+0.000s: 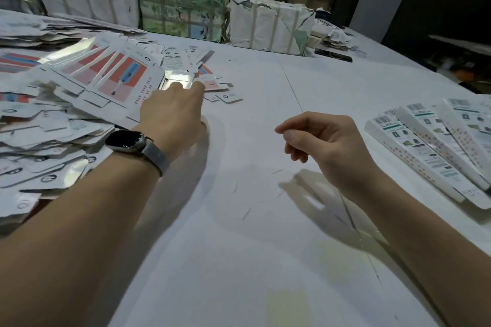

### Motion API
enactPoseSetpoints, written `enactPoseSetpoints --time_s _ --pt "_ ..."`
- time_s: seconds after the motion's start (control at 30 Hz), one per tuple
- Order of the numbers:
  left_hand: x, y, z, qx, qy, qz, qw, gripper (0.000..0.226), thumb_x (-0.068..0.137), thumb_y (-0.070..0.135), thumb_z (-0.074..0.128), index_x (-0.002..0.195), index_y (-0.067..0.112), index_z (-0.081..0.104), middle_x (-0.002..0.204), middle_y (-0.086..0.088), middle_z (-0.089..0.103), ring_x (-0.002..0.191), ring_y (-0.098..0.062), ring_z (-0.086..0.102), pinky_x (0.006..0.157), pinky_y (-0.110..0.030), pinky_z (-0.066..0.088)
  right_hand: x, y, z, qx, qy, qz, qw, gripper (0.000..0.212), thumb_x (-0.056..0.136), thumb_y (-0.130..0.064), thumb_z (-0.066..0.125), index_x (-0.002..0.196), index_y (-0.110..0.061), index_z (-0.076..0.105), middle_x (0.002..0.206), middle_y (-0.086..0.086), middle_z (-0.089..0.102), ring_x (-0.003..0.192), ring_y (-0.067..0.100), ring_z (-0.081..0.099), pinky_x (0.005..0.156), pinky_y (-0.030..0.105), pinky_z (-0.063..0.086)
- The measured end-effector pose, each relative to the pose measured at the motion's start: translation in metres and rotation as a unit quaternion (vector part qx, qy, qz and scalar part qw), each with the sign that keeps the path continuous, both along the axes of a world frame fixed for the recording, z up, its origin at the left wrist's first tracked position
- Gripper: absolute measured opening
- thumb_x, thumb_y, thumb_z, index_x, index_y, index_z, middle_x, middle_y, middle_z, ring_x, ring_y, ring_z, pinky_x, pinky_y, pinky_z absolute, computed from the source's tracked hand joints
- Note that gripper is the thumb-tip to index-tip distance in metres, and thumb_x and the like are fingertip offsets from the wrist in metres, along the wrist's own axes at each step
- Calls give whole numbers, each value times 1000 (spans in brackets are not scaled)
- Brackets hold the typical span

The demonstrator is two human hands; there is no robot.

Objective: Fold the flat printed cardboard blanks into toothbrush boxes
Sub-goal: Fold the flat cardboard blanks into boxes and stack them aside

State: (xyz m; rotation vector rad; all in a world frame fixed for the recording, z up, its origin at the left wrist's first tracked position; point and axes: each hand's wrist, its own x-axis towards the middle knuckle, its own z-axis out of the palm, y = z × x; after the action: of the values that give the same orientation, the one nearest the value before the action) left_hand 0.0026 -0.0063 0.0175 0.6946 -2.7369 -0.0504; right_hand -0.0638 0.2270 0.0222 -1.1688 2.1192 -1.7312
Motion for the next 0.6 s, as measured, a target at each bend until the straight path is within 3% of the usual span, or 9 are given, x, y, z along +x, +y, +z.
enactPoseSetpoints --time_s 0.1,0.2,0.27,0.33,0.4,0.47,0.53,0.6 --pt "0 13 8 -10 36 -22 999 46 90 20 57 133 17 42 112 -15 58 94 -42 57 67 -39 41 -1 -1 1 -17 -3 -6 1000 19 82 -15 62 81 -25 77 64 2 67 58 14 59 55 23 46" --pt "5 25 16 -11 159 -69 985 51 83 6 55 131 18 44 112 -15 63 91 -44 58 67 -46 50 -2 -2 1 -36 -15 -12 999 18 83 -14 62 82 -23 78 63 2 66 57 15 58 54 23 45" --pt "8 39 19 49 227 -130 964 59 81 6 57 136 20 43 113 -12 66 94 -40 61 68 -47 56 -4 -2 0 -52 -25 -24 998 17 84 -14 62 85 -21 77 62 2 64 57 15 57 54 25 45" --pt "10 56 21 189 242 -160 938 62 80 9 59 138 25 43 100 3 67 87 -24 65 64 -36 58 -6 -3 1 -72 -31 -43 996 16 84 -14 62 93 -19 75 62 2 63 56 16 56 53 26 44" --pt "12 70 22 389 215 -181 877 59 79 12 60 134 31 48 94 10 68 82 -12 69 64 -29 59 -11 -2 2 -92 -25 -69 993 22 84 -16 63 105 -19 70 64 2 60 56 15 54 51 25 43" --pt "12 78 21 550 171 -210 790 49 81 1 51 122 28 58 98 5 73 89 -17 72 70 -42 62 -18 1 3 -92 -4 -105 990 32 86 -21 66 118 -26 62 67 1 56 59 13 52 53 22 43" --pt "13 82 19 633 120 -248 724 60 79 -13 40 116 29 61 100 4 74 95 -22 71 74 -46 62 -24 4 3 -67 36 -136 988 41 90 -24 68 127 -35 55 72 2 53 63 14 51 58 22 45" --pt "15 87 14 661 75 -279 692 72 76 -17 36 116 39 58 95 6 74 92 -19 71 67 -37 63 -26 7 2 -38 79 -141 986 48 93 -21 66 135 -37 50 77 10 55 67 20 55 64 26 51"
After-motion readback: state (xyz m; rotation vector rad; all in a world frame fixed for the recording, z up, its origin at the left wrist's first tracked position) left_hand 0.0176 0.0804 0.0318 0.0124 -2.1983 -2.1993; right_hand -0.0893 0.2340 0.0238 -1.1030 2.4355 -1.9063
